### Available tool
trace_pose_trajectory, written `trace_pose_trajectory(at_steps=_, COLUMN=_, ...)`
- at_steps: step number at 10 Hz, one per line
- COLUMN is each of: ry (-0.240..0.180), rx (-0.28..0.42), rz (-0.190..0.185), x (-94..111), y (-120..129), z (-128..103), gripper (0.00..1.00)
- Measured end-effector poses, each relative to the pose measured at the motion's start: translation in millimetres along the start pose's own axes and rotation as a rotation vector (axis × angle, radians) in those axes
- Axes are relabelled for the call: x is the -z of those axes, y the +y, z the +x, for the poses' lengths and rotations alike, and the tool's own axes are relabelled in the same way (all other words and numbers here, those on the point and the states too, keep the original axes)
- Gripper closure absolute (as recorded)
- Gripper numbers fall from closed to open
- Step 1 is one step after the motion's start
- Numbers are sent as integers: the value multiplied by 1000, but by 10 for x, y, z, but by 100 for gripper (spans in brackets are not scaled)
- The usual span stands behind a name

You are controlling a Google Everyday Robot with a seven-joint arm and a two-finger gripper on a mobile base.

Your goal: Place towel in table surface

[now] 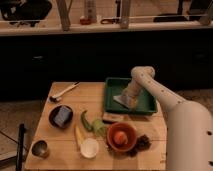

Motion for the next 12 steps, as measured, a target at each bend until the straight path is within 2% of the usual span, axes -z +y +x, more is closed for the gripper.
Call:
trace_pose_trajectory(at_steps=1, ry=-9, rx=7, rz=-7, x=-46, y=-35, z=-22, gripper=28)
trace_pose_trajectory(at_steps=2, ry=-15, rx=20, rz=-30, x=-132, y=-66, z=-64, gripper=40)
trace_pose_trajectory(at_steps=3, ry=-22, rx=29, rz=-35, x=-169, y=-102, z=-104, gripper=48)
trace_pose_trajectory(at_steps=4, ry=-24, rx=34, rz=-37, x=-180, y=-115, z=-109, gripper=67)
trace_pose_trajectory(at_steps=5, ry=-22, rx=36, rz=-31, x=-132, y=-145, z=-119, gripper=80)
trace_pose_trajectory(at_steps=7, ry=-21, rx=38, rz=-35, x=-109, y=-136, z=-121, gripper=97)
trace_pose_trajectory(at_steps=10, ry=-15, rx=41, rz=-40, x=-86, y=-106, z=-104, gripper=100)
trace_pose_trajectory(at_steps=11, ry=-11, rx=60, rz=-35, x=-37, y=-57, z=-132, gripper=100)
trace_pose_trajectory(at_steps=12, ry=-11, rx=82, rz=-11, x=69, y=-52, z=-186, gripper=100)
